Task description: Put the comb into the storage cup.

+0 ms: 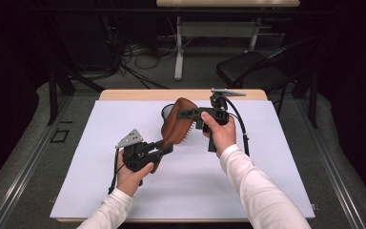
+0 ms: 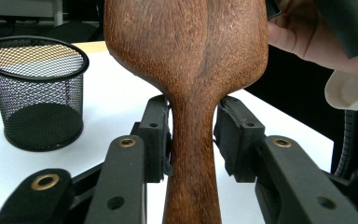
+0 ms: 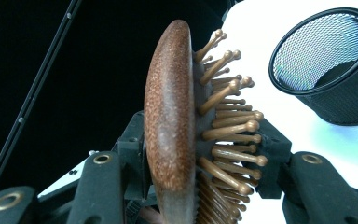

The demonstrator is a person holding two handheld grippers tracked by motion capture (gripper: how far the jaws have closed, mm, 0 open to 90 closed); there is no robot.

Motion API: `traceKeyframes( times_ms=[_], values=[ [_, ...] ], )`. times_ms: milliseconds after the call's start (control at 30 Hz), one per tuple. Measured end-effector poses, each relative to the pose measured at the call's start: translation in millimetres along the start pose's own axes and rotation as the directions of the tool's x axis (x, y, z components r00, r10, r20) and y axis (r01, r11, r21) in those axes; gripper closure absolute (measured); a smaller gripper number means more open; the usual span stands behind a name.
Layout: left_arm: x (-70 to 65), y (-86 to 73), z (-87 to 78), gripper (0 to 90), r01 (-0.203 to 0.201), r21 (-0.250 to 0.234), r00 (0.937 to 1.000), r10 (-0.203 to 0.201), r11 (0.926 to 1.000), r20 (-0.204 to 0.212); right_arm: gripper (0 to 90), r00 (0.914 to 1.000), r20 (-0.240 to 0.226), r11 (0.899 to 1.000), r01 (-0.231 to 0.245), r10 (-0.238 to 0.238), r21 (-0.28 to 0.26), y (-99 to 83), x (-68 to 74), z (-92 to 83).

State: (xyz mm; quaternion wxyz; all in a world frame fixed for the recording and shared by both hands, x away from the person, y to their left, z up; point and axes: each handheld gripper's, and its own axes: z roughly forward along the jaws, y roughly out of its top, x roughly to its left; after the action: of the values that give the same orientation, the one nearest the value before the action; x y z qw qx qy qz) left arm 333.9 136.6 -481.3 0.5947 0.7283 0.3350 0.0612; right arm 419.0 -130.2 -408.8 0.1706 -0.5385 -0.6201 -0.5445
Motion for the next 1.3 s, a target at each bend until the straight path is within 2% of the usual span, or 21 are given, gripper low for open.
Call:
traceKeyframes(
  times_ms=[467, 833, 1067, 1100, 1300],
  values=[
    [2.8, 0.7, -2.1, 49.9, 0.014, -0.025, 0.9995, -0.015, 0.9996, -0.026, 48.7, 0.9999, 0.006, 1.000, -0.015, 0.015, -0.022, 2.9, -6.6, -4.4],
    [5.8, 1.9, -6.1, 45.6, 0.023, -0.041, 0.9986, -0.025, 0.9989, -0.047, 48.7, 0.9996, 0.018, 0.999, -0.022, 0.023, -0.036, 6.5, -11.8, -10.2],
    [10.7, 5.2, -12.4, 40.6, 0.044, -0.055, 0.9955, -0.049, 0.9975, -0.082, 48.8, 0.9994, 0.021, 0.999, -0.026, 0.027, -0.047, 8.6, -13.5, -14.3],
    [12.1, 5.7, -13.1, 39.7, 0.040, -0.060, 0.9939, -0.045, 0.9974, -0.100, 48.8, 0.9994, 0.021, 0.999, -0.025, 0.026, -0.042, 9.0, -13.5, -15.0],
    [15.9, 7.1, -17.3, 37.9, 0.048, -0.068, 0.9893, -0.057, 0.9965, -0.135, 48.8, 0.9994, 0.019, 0.998, -0.028, 0.029, -0.049, 9.7, -13.6, -15.7]
  ],
)
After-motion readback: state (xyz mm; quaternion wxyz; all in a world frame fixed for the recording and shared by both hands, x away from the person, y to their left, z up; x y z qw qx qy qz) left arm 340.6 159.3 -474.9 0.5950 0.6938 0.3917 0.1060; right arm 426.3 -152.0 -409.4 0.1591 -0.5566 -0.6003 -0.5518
